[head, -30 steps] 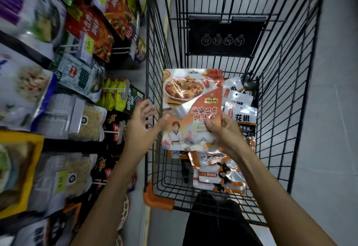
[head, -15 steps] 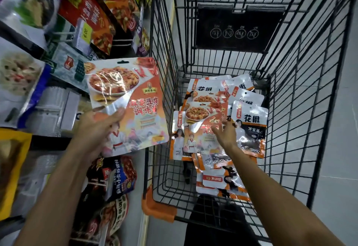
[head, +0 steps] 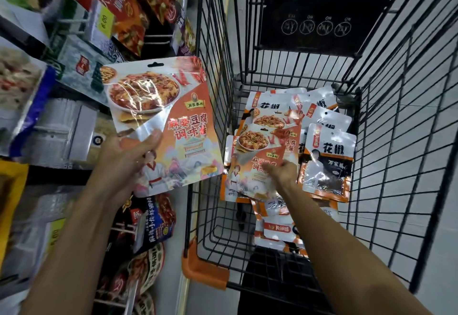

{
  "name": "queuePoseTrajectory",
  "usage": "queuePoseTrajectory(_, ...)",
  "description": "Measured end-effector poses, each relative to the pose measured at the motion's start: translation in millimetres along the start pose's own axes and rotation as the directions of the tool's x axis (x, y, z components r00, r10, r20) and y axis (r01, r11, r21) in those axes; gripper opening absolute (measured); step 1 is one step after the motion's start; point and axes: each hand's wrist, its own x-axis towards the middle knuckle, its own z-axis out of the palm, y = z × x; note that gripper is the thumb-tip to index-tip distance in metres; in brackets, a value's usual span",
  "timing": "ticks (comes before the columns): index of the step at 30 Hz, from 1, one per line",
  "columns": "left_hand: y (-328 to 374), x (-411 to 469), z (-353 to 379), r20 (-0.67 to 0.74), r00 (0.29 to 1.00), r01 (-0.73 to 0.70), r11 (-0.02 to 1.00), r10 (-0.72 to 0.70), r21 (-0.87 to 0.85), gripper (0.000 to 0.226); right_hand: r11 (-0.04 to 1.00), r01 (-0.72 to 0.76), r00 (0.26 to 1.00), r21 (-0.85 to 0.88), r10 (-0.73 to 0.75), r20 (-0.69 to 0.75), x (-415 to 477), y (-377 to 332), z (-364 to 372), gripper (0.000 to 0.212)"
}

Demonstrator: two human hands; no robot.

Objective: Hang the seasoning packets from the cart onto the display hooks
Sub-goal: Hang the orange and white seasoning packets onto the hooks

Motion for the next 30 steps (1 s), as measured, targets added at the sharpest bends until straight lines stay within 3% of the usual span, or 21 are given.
queuePoseTrajectory(4, 1, -2, 1, -0.015, 1.000, -0.010, 0.999, 0.009, -0.049, 0.039, 0.995, 0.078, 0.995, 0.069, -0.081, 0.052, -7, 6, 15, 0.023)
queuePoseTrajectory(11, -1, -12, 3, -0.002, 0.999, -0.044, 0.996, 0.044, -0.080, 0.033, 0.990, -0.005, 0.985, 0.139, -0.020, 0.173, -7, 11, 21, 0.020)
queuePoseTrajectory(16, -3, -21, 5, -0.025, 0.998, -0.055, 0.992, 0.053, -0.110, 0.027, 0.994, -0.034, 0.988, 0.105, 0.018, 0.155, -18, 2, 15, 0.023)
queuePoseTrajectory(20, 0, -35, 4, -0.079, 0.996, -0.052, 0.990, 0.042, -0.134, 0.026, 0.985, 0.053, 0.970, 0.164, -0.090, 0.226, -48, -17, -16, 0.010)
queuePoseTrajectory(22, 5, -47, 3, -0.105, 0.994, -0.059, 0.986, 0.043, -0.156, 0.026, 0.972, 0.118, 0.950, 0.201, -0.170, 0.263, -67, -34, -36, 0.022)
queuePoseTrajectory(24, 11, -66, 3, -0.126, 0.991, -0.065, 0.986, 0.045, -0.155, 0.034, 0.960, 0.174, 0.920, 0.219, -0.237, 0.312, -89, -50, -57, 0.030)
queuePoseTrajectory(27, 16, -98, -1, -0.163, 0.985, -0.088, 0.981, 0.060, -0.170, 0.047, 0.946, 0.277, 0.867, 0.171, -0.322, 0.380, -126, -71, -87, 0.017)
queuePoseTrajectory(30, 19, -139, -7, -0.205, 0.978, -0.081, 0.982, 0.044, -0.174, 0.068, 0.894, 0.422, 0.794, 0.149, -0.444, 0.415, -162, -86, -112, 0.025)
